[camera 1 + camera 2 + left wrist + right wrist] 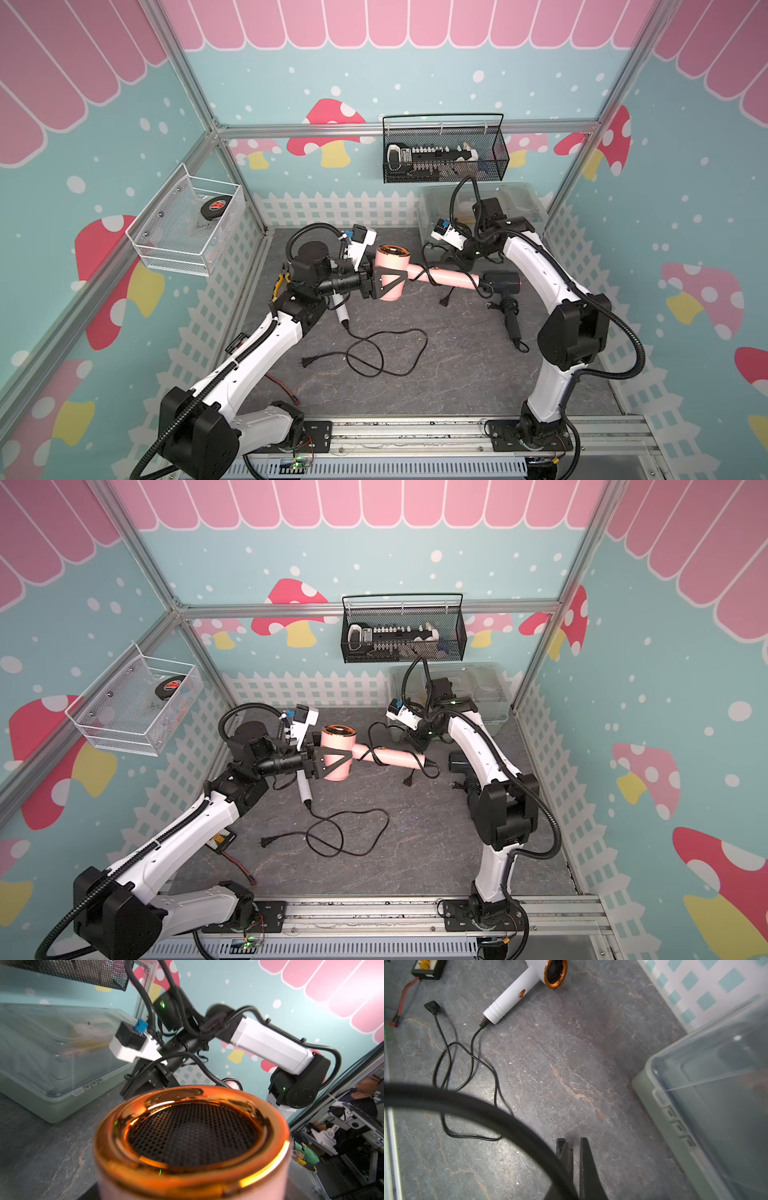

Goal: Wrap the cord around the hair dryer
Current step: Wrap the power cord around the hair dryer.

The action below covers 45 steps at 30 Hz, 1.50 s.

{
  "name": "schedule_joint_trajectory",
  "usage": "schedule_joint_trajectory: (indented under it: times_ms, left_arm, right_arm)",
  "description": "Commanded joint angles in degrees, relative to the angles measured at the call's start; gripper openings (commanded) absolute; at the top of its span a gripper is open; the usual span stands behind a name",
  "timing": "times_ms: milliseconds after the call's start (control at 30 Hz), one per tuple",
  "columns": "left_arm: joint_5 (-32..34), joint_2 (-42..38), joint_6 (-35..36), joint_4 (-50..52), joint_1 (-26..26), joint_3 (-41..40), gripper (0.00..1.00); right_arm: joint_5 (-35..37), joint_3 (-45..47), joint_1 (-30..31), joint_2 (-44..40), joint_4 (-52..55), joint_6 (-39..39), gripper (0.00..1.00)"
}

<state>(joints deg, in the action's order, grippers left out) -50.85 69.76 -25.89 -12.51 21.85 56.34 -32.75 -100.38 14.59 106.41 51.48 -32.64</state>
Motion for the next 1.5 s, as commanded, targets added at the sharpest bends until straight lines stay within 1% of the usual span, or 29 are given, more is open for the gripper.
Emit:
schedule_joint_trajectory:
  times_ms: [0, 167, 300, 400, 533, 667, 767, 867, 967, 1200, 1333, 1467]
  left_arm:
    - [-1.8, -0.2, -10.5, -20.2, -1.6, -0.7, 0.00]
    - [3.1, 2.8, -21.9, -36.5, -4.2, -3.8, 0.00]
    - [7.0, 5.7, -30.6, -48.5, -7.1, -5.2, 0.00]
    - [9.4, 7.3, -33.2, -51.5, -8.0, -4.8, 0.00]
    - [12.9, 7.6, -31.9, -48.8, -8.2, -3.9, 0.00]
    - [16.6, 7.5, -30.0, -44.0, -8.2, -3.0, 0.00]
    - [18.1, 8.2, -30.5, -43.9, -8.3, -2.1, 0.00]
    - [19.8, 9.4, -32.1, -45.3, -8.3, -1.4, 0.00]
    - [22.1, 9.4, -31.2, -43.5, -8.4, -0.9, 0.00]
    - [28.0, 6.3, -23.5, -32.3, -9.2, 0.1, 0.00]
    - [33.1, 4.3, -16.4, -22.9, -9.3, 1.6, 0.00]
    - [36.1, 4.0, -8.5, -11.6, -9.3, 5.4, 0.00]
  right_arm:
    - [-9.4, 4.9, -0.8, -3.4, -7.8, 4.8, 0.00]
    - [-14.7, 13.8, -0.9, -5.5, -16.1, 10.3, 0.00]
    - [-16.4, 19.2, -0.9, -7.2, -21.9, 14.2, 0.00]
    - [-17.2, 21.6, -0.9, -8.1, -24.7, 16.4, 0.00]
    - [-17.1, 23.9, -0.8, -9.1, -27.4, 18.7, 0.00]
    - [-16.2, 25.5, 0.0, -10.1, -27.6, 19.4, 0.00]
    - [-14.7, 26.3, 1.1, -10.7, -26.9, 19.0, 0.00]
    - [-12.1, 26.5, 2.8, -10.7, -24.9, 17.8, 0.00]
    - [-8.4, 27.2, 4.6, -11.2, -23.2, 16.9, 0.00]
    - [0.1, 25.6, 8.2, -13.9, -17.5, 16.1, 0.00]
    - [4.0, 22.4, 11.4, -15.3, -12.9, 15.9, 0.00]
    - [8.3, 17.5, 14.3, -16.8, -6.9, 14.7, 0.00]
